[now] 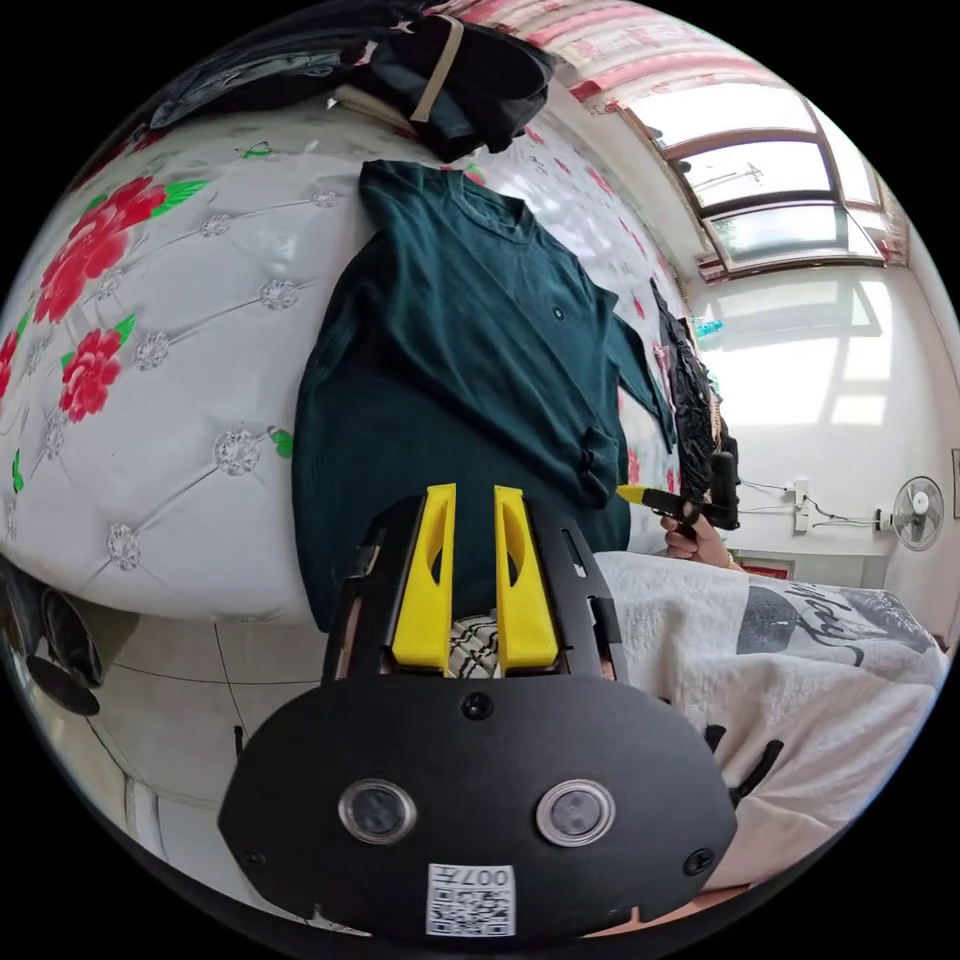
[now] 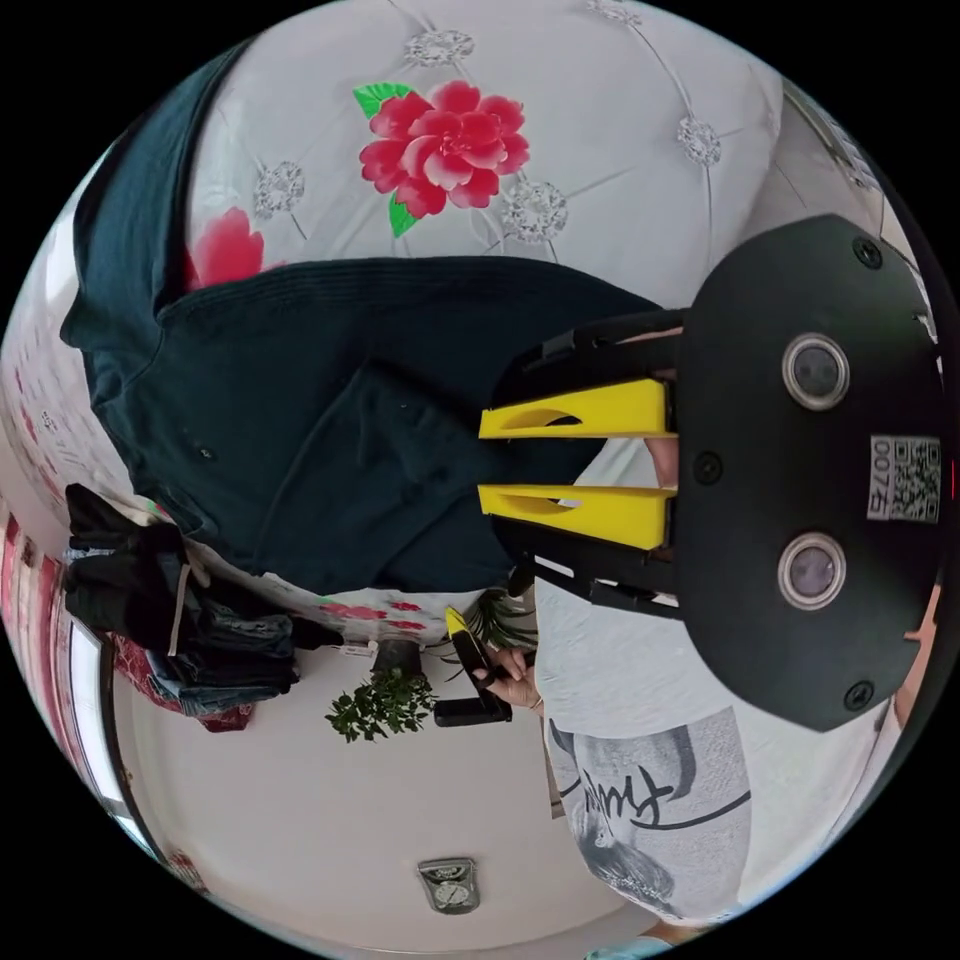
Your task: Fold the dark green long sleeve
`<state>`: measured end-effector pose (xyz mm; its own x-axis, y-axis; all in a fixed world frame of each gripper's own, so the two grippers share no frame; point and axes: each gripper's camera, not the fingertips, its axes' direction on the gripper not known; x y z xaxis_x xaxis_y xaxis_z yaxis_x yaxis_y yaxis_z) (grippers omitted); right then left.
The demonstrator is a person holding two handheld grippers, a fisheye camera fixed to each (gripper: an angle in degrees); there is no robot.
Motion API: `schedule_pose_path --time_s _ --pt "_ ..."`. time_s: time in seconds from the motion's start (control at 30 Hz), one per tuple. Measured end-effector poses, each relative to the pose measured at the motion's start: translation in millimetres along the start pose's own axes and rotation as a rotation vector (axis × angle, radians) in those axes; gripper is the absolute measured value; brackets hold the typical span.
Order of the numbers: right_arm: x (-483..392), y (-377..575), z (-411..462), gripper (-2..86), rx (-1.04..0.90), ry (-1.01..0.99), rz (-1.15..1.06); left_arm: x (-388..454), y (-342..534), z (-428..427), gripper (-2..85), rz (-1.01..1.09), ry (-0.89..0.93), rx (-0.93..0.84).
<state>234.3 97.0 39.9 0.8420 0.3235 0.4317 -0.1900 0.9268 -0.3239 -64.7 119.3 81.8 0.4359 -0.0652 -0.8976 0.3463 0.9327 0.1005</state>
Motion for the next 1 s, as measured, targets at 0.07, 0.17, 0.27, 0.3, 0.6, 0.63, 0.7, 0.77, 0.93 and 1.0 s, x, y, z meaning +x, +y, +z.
schedule_pose_path --time_s 0.07,0.17,0.27,0.3,0.6,0.63,0.7,0.77,0.93,1.0 --pt "-7.1 1.5 -5.2 4.7 0.013 0.050 -0.031 -2.3 -6.0 1.9 6.1 -0.001 -0.031 0.002" --pt "-20.4 -3.4 -9.0 4.7 0.036 0.131 -0.087 -7.6 -22.1 3.4 6.2 -0.007 -0.073 0.019" --pt "-38.5 -19.5 -6.0 4.6 0.047 0.150 -0.153 -18.2 -41.5 5.9 6.3 -0.029 -0.079 0.037" --pt "-47.6 -28.7 -4.0 4.6 0.050 0.146 -0.180 -23.3 -48.9 6.7 6.3 -0.038 -0.076 0.046" --pt "-164.8 -150.2 26.0 5.3 -0.022 0.162 -0.471 -58.1 -106.4 19.8 7.8 0.018 -0.201 0.007" --pt "-173.9 -159.9 30.4 5.3 -0.029 0.165 -0.492 -60.0 -110.0 21.0 7.9 0.027 -0.204 0.003" --pt "-208.5 -200.6 54.9 5.7 -0.072 0.182 -0.571 -67.0 -123.8 26.2 7.9 0.064 -0.193 -0.007" --pt "-230.0 -232.0 79.2 6.0 -0.110 0.199 -0.614 -71.7 -133.2 31.1 7.9 0.087 -0.154 -0.015" --pt "-264.6 -317.5 161.8 6.1 -0.210 0.318 -0.660 -88.3 -151.6 35.9 7.2 0.111 -0.093 -0.021" --pt "-266.8 -352.5 205.4 5.8 -0.267 0.402 -0.635 -106.1 -154.8 26.7 4.3 0.059 -0.091 0.010"
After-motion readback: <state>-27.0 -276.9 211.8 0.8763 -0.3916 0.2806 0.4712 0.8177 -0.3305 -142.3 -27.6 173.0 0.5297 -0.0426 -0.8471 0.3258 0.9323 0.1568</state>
